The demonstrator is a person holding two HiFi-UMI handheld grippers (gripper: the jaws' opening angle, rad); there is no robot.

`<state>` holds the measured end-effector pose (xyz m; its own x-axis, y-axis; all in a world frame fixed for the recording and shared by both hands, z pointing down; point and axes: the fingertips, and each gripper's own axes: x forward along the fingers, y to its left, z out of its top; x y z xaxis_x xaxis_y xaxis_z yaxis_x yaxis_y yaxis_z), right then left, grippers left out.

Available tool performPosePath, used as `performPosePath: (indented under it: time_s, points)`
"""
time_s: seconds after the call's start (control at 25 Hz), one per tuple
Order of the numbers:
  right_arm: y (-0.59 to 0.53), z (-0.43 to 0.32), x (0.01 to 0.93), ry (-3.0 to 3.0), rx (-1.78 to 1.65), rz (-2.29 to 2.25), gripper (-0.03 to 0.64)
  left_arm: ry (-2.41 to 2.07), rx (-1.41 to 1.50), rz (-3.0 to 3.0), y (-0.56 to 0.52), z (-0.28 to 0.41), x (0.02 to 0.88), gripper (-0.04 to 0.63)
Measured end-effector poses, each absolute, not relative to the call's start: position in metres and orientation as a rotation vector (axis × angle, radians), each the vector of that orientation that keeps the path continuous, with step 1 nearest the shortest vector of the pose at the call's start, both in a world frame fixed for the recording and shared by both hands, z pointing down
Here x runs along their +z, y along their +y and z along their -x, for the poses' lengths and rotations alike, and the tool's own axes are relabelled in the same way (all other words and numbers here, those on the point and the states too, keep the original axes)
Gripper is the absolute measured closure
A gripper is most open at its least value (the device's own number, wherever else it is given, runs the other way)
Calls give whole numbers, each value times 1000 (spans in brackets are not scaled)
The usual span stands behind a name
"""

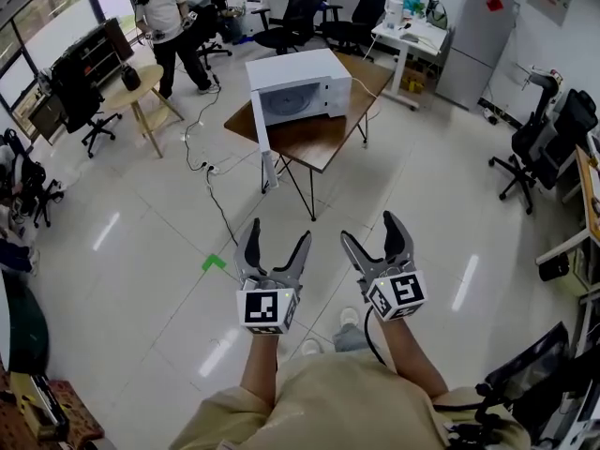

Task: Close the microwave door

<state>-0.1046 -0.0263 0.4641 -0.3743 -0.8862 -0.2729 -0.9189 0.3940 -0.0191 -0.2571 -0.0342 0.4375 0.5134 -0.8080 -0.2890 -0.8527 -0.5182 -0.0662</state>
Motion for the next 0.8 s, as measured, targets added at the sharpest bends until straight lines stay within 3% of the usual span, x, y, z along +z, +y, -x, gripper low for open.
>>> performPosePath:
  time_s: [0.48,0.8]
  points:
    - [-130,-19,449,2394,188,1474,202,1511,306,2456,-123,143,427,207]
    - [-197,-59,469,2431,119,1397,202,1541,233,2408,-173,93,437,219]
